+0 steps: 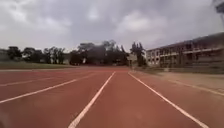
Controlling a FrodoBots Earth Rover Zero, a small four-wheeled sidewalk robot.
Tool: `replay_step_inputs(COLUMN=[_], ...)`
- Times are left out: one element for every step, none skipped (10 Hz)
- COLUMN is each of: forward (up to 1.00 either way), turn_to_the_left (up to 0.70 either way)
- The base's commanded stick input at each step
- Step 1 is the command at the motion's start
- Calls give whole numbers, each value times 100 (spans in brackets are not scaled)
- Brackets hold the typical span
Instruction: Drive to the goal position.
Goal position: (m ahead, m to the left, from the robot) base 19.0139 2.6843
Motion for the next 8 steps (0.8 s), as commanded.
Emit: replay_step_inputs(forward=[45, 45, 45, 45, 45, 45, 45, 45], turn_to_the_left=[0, 0, 0, 0, 0, 0, 0, 0])
